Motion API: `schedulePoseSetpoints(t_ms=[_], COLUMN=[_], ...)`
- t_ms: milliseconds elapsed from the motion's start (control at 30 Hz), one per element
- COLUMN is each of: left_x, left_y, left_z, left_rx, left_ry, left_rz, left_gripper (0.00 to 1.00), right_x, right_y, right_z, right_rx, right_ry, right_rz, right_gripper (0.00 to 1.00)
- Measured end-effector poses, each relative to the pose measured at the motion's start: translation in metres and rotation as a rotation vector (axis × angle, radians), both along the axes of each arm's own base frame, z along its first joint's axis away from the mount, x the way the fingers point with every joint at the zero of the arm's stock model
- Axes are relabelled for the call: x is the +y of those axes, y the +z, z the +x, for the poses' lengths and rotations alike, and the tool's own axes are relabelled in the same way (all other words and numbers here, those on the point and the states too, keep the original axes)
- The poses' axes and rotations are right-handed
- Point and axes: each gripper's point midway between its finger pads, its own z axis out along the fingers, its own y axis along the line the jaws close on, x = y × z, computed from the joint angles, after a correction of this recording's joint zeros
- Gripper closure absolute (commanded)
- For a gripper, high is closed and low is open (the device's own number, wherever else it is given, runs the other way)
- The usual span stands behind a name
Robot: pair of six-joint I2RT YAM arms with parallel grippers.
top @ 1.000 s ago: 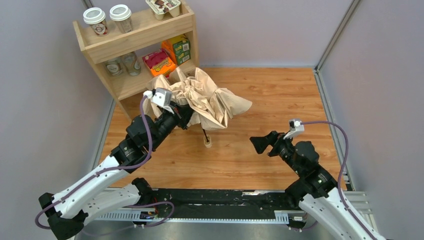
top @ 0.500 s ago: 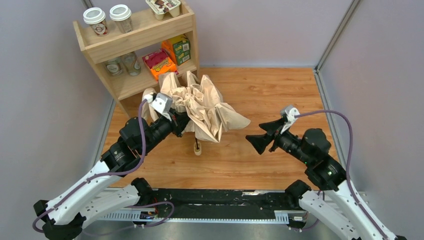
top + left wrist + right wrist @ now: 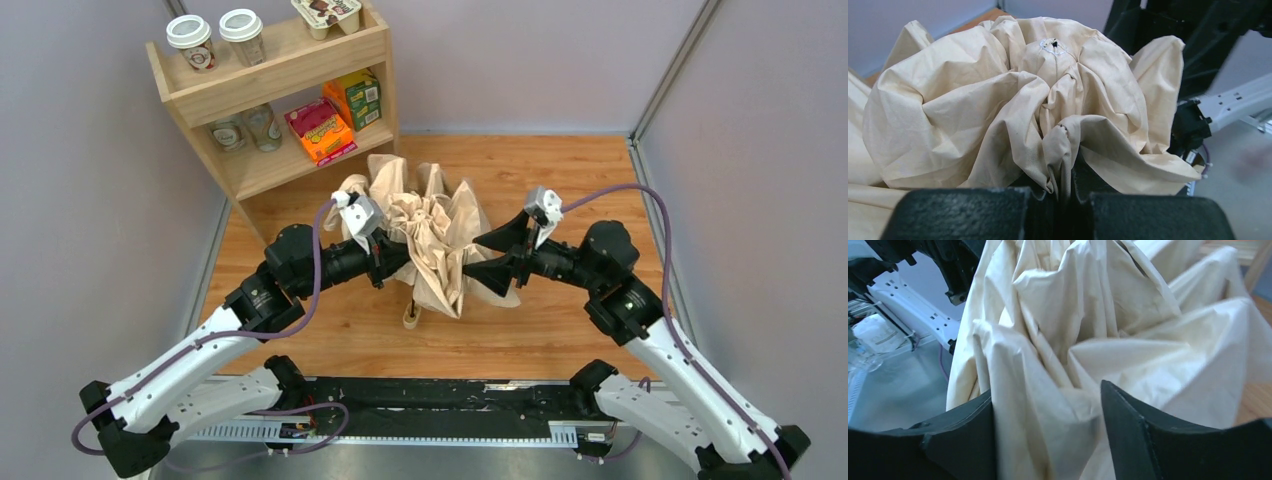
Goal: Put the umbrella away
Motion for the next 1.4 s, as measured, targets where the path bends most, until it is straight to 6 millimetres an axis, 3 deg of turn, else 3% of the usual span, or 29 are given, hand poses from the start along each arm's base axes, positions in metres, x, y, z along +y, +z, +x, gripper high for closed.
schedulePoseSetpoints(t_ms=[100, 167, 200, 433, 467, 567, 633, 733, 767, 900, 1067, 1233, 1400], left_x=[-0.013, -0.018, -0.02, -0.036, -0.037, -0.037, -0.038, -0.039, -0.039, -0.034, -0.027, -0.027, -0.029], left_y=[-0.002, -0.004, -0.005, 0.003, 0.002, -0.003, -0.005, -0.008, -0.009, -0.011, -0.002, -0.001, -0.004], left_z=[-0.009, -0.014, -0.016, -0.029, -0.03, -0.027, -0.028, -0.03, -0.031, -0.034, -0.033, -0.037, -0.044], left_rx=[0.006, 0.01, 0.013, 0.026, 0.036, 0.064, 0.076, 0.082, 0.082, 0.078, 0.051, 0.039, 0.053], left_ry=[-0.087, -0.132, -0.146, -0.261, -0.273, -0.274, -0.28, -0.29, -0.292, -0.274, -0.24, -0.259, -0.3], left_rz=[-0.008, -0.014, -0.015, -0.077, -0.081, -0.08, -0.078, -0.079, -0.079, -0.081, -0.103, -0.118, -0.124], left_gripper=[1.0, 1.0, 1.0, 1.0, 1.0, 1.0, 1.0, 1.0, 1.0, 1.0, 1.0, 1.0, 1.0], right_x=[0.015, 0.022, 0.025, 0.041, 0.044, 0.048, 0.046, 0.04, 0.036, 0.017, -0.012, -0.034, -0.042], right_y=[-0.002, -0.003, -0.002, 0.013, 0.013, 0.009, 0.005, 0.001, 0.0, -0.01, -0.02, -0.003, 0.009], right_z=[0.004, 0.005, 0.004, -0.009, -0.01, -0.009, -0.002, 0.004, 0.005, 0.006, -0.007, -0.03, -0.044], right_rx=[0.015, 0.031, 0.036, -0.009, -0.012, -0.012, 0.0, 0.037, 0.053, 0.124, 0.178, 0.127, 0.082], right_ry=[0.066, 0.104, 0.117, 0.183, 0.189, 0.179, 0.125, 0.051, 0.028, -0.078, -0.153, -0.158, -0.129], right_rz=[-0.005, 0.005, 0.012, 0.068, 0.069, 0.056, 0.028, -0.019, -0.034, -0.109, -0.161, -0.104, -0.059], right_gripper=[0.8, 0.96, 1.0, 1.0, 0.98, 0.53, 0.35, 0.16, 0.01, 0.0, 0.0, 0.0, 0.0])
